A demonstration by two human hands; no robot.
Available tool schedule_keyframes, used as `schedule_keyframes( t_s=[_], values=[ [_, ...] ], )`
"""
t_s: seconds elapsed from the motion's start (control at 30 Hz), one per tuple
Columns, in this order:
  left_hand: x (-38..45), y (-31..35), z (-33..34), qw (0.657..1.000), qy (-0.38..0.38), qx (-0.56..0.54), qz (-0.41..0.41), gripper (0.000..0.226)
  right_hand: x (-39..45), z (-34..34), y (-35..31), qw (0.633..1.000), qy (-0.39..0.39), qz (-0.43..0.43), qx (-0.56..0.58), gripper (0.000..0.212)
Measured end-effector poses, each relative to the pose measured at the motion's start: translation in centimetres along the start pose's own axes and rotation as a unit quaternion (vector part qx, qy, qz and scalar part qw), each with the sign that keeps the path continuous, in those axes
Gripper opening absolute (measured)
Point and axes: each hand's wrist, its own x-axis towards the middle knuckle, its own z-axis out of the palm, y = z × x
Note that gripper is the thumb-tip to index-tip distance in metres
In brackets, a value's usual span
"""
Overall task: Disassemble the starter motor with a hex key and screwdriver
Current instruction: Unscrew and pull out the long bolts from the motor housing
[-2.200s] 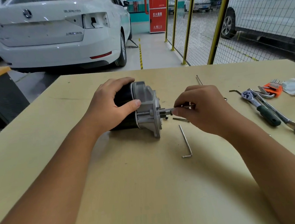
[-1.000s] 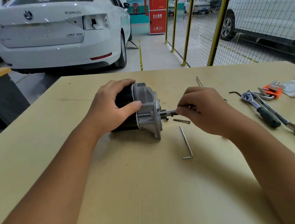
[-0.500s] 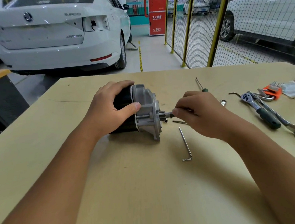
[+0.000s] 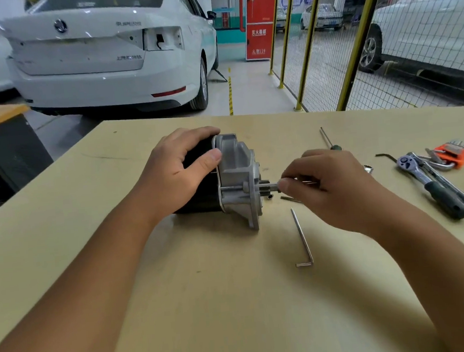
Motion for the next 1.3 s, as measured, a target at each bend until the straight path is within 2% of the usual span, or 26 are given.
schedule_keyframes(
  t_s=[0.07,0.23,0.37,0.5,0.7,0.8,0.93,1.0,1.17,1.3],
  values=[
    [0.1,0.1,0.1,1.000,0.001,-0.009,-0.004,0.045,0.0,0.2,0.2,1.000,-0.027,0.004,-0.004,0.018],
    [0.1,0.5,0.1,1.000,0.012,0.011,-0.006,0.045,0.2,0.2,-0.3,1.000,0.018,-0.015,-0.016,0.006],
    [0.1,0.8,0.6,0.998,0.038,0.051,0.002,0.043,0.2,0.5,-0.1,0.999,0.039,-0.016,-0.018,0.006],
    [0.0,0.8,0.8,0.997,0.053,0.048,0.005,0.043,-0.2,0.6,0.3,1.000,0.005,-0.002,0.023,0.008],
    [0.1,0.7,0.8,0.998,0.061,0.004,-0.001,0.042,0.0,0.2,0.6,0.999,-0.029,0.010,0.022,0.025],
    [0.1,0.7,0.8,0.998,0.063,0.006,0.003,0.041,0.1,-0.3,0.7,0.998,-0.067,0.007,-0.016,0.020],
    [0.0,0.7,0.8,0.998,0.067,0.011,0.006,0.041,0.2,-0.4,0.4,0.998,-0.045,-0.007,-0.045,0.010],
    [-0.1,0.7,0.7,0.998,0.056,0.006,0.004,0.044,0.1,-0.5,0.2,0.999,-0.028,0.000,-0.040,0.007],
    [-0.4,0.6,0.0,1.000,0.004,0.002,0.007,0.064,0.2,-0.3,0.2,1.000,-0.021,0.012,-0.021,0.012],
    [-0.5,0.8,0.0,1.000,0.000,0.005,0.001,0.076,0.2,-0.2,-0.1,1.000,-0.015,0.022,-0.004,0.014]
  ],
)
